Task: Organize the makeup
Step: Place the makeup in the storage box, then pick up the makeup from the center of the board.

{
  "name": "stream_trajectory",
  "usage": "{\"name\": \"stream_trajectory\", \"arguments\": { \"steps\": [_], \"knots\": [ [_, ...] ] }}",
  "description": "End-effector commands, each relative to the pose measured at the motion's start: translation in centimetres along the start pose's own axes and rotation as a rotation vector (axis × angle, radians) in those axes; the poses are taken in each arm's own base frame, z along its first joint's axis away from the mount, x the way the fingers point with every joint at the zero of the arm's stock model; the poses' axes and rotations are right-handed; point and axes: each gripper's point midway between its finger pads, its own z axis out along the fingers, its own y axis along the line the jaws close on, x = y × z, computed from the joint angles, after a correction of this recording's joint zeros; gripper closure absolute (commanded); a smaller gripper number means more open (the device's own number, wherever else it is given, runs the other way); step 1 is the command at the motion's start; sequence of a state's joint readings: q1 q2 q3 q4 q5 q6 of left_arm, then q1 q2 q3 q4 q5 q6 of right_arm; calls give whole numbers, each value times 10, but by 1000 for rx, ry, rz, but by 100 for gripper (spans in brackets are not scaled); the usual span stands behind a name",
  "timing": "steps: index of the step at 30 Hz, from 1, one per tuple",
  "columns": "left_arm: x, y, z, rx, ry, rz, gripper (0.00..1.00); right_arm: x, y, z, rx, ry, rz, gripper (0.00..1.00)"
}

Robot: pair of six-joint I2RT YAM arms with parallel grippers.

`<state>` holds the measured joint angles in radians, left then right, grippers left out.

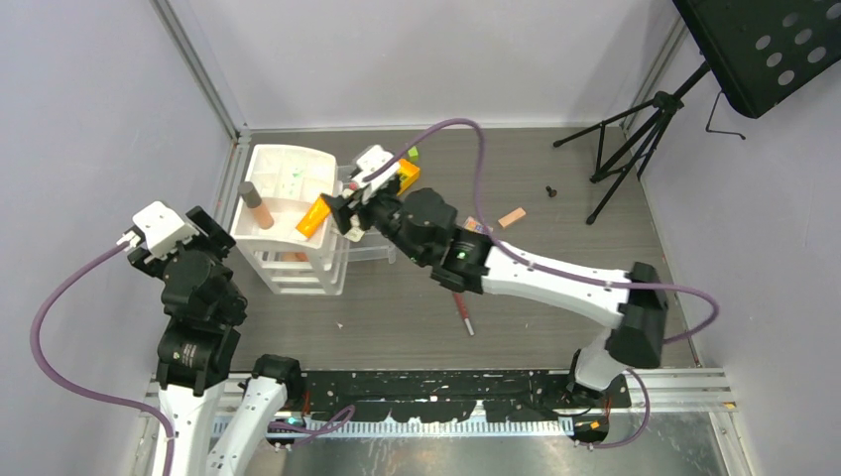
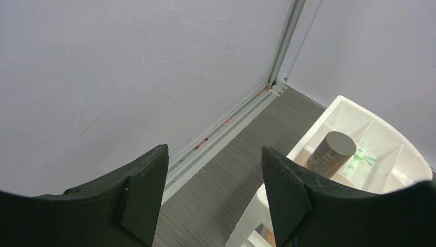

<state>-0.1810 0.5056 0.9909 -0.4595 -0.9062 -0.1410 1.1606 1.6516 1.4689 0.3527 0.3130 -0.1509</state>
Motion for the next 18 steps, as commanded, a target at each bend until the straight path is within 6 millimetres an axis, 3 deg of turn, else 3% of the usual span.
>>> {"name": "stream_trajectory", "arguments": {
  "steps": [1, 6, 10, 12, 14, 18],
  "knots": [
    [-9, -6, 3, 12, -27, -39, 32, -11, -66, -51, 223, 107, -2, 22],
    [-9, -7, 3, 17, -27, -41, 32, 23, -127, -99, 337, 301, 61, 24],
    [-9, -6, 3, 15, -27, -41, 32, 78, -180, -131, 441, 570, 109, 25],
    [-9, -6, 3, 17, -27, -41, 31, 118, -202, -148, 517, 758, 122, 25],
    [-9, -8, 3, 20, -25, -39, 31, 148, -217, -164, 564, 902, 170, 24],
    [-7, -11, 4, 34, -19, -37, 31, 194, -227, -178, 589, 1048, 233, 24]
  ]
}}
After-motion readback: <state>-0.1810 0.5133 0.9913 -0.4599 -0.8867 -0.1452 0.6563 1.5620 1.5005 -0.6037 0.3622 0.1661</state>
